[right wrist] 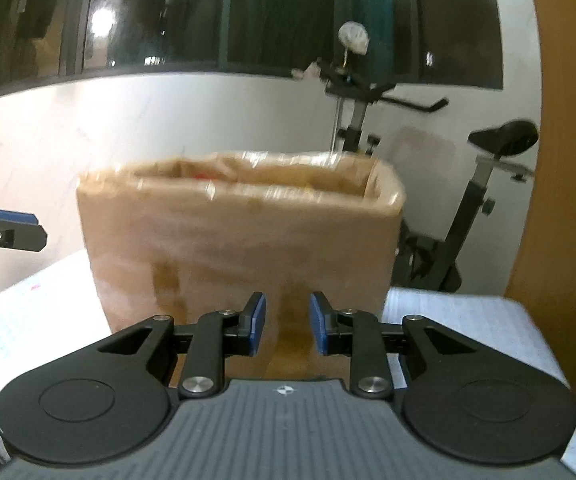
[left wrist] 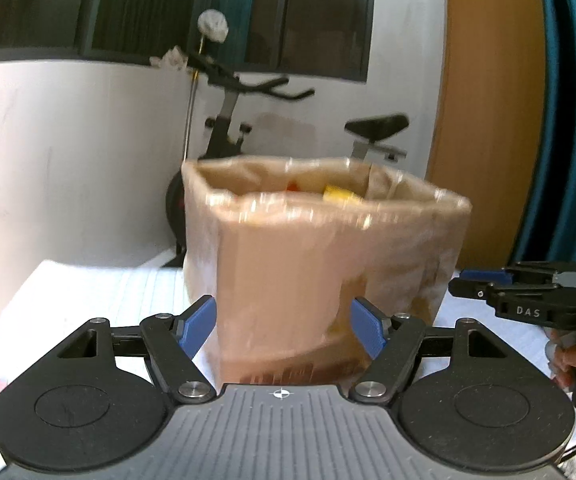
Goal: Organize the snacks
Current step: 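Reach the left tool to the gold pouch while the right tool reaches the small clear packet, then grasp the gold pouch with the left tool while the right tool grasps the clear packet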
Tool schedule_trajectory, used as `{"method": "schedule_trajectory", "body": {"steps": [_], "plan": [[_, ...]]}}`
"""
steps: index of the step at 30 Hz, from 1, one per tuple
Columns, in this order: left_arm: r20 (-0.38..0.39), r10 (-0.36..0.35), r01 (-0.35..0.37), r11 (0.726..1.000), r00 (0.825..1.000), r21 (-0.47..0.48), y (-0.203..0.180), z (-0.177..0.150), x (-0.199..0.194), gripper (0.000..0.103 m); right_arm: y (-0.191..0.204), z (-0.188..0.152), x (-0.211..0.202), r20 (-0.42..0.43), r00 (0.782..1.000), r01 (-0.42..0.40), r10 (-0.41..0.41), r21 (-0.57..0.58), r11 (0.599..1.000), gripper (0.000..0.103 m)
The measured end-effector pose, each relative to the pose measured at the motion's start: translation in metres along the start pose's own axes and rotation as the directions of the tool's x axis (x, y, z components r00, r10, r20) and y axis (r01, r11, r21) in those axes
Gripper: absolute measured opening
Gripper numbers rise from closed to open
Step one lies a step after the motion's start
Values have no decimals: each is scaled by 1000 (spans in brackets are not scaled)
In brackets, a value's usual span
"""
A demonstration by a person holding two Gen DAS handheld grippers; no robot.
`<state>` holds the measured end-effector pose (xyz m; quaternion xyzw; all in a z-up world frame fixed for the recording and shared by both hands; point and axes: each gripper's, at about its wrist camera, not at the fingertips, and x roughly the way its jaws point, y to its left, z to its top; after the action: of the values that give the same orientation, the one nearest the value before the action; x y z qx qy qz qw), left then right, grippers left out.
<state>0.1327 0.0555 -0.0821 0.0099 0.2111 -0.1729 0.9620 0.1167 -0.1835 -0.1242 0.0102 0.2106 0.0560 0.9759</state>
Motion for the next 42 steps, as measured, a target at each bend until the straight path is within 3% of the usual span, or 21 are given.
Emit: {"method": "schedule_trajectory", "body": {"steps": [14, 19, 27, 31, 35, 42], "plan": [[-146, 15, -24, 998, 989, -60, 20, -52, 25, 72, 25, -48, 32, -176, 980, -89, 92, 24, 996, 27], [-174, -7, -10, 995, 985, -97, 25, -65, 29, 65, 37, -58, 47, -248, 963, -105, 105, 13, 994, 27], [-210, -23, -5, 991, 978, -133, 18, -81, 37, 62, 43, -79, 60, -339, 935, -99, 101, 21, 995, 28], [-223, -37, 8, 991, 974, -132, 13, -86, 41, 62, 46, -84, 58, -350, 928, -131, 127, 11, 991, 28], [-244, -43, 10, 991, 969, -132, 6, -90, 47, 62, 46, -83, 52, -337, 928, -170, 157, -11, 985, 22], [-299, -28, -20, 987, 954, -159, -3, -93, 62, 62, 38, -82, 46, -264, 956, -149, 125, -72, 986, 22]]}}
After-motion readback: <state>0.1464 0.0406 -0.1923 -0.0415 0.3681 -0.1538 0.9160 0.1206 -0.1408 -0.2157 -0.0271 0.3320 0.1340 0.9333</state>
